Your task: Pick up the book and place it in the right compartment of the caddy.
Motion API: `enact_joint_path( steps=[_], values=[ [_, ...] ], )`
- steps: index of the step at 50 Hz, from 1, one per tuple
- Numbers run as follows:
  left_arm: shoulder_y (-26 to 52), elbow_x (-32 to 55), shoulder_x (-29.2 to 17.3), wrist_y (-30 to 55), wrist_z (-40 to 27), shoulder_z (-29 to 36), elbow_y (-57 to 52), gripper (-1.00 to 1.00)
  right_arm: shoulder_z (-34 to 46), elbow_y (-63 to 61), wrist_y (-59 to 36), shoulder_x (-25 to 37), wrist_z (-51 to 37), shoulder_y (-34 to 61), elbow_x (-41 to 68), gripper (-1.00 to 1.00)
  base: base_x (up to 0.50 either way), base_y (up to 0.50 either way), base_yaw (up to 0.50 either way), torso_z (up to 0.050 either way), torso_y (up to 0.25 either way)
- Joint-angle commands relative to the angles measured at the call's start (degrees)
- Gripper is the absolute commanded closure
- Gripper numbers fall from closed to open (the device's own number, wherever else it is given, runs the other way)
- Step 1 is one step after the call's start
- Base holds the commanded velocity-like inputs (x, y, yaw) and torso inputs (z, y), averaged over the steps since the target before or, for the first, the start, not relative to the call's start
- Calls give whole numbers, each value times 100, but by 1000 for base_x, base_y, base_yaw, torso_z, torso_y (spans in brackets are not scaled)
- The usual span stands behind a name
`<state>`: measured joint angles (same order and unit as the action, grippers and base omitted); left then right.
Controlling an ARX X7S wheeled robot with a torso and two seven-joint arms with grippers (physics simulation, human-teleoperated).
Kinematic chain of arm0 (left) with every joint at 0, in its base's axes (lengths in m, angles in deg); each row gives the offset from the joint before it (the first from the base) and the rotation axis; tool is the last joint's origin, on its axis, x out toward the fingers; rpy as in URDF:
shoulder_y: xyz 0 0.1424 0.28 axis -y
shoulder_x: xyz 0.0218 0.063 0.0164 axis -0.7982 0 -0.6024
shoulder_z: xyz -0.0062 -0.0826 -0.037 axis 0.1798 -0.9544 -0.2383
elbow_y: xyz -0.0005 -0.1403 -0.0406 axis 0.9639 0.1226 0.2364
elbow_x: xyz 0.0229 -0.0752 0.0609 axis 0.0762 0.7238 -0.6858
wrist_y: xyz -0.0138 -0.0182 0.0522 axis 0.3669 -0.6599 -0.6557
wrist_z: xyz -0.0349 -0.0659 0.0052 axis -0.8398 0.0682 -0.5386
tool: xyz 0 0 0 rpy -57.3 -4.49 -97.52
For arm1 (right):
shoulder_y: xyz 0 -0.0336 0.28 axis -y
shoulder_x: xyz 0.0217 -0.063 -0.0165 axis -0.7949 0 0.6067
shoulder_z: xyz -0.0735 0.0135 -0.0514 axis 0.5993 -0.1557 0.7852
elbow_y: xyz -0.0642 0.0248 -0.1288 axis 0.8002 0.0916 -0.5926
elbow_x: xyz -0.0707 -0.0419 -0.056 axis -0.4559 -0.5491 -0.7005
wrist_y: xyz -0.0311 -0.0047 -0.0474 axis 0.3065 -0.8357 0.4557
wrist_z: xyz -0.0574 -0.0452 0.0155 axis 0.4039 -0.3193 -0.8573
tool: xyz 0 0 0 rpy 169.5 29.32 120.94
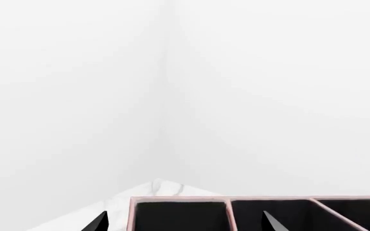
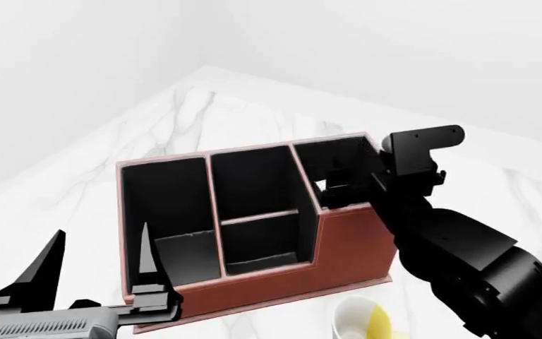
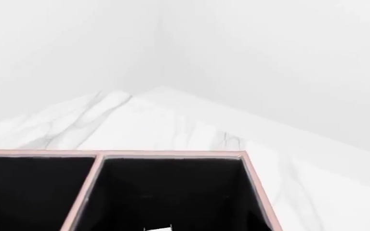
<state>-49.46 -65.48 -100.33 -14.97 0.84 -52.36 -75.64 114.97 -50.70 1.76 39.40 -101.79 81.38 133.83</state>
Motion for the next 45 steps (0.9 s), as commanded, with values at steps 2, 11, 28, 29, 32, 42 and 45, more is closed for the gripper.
enact_joint_path(
  steps=[2, 11, 28, 29, 32, 42, 45],
  values=[
    [7, 11, -11, 1, -16, 7, 4, -100, -60, -87, 54, 27, -37, -10, -4, -100, 0, 0, 0, 0, 0],
    [12, 10, -18, -6, -26, 17, 8, -100, -617, -1011, 1022, 229, -308, -112, -327, -100, 0, 0, 0, 0, 0],
    [0, -24, -37, -32, -42, 46, 1, -100, -1142, -2401, 1327, 770, -664, 58, -439, -100, 0, 0, 0, 0, 0],
    [-2, -32, -39, -32, -47, 47, -5, -100, -1166, -2457, 1333, 791, -674, 44, -417, -100, 0, 0, 0, 0, 0],
    [-6, -30, -42, -42, -51, 45, -10, -100, -1265, -2777, 1361, 914, -773, -18, -395, -100, 0, 0, 0, 0, 0],
    [-53, -33, -72, -90, -70, 24, -77, -100, -1632, -3833, 1421, 1364, -1214, -441, -323, -100, 0, 0, 0, 0, 0],
    [-57, -53, -74, -94, -74, 38, -84, -100, -1793, -4085, 1514, 1458, -1312, -548, -275, -100, 0, 0, 0, 0, 0]
  ],
)
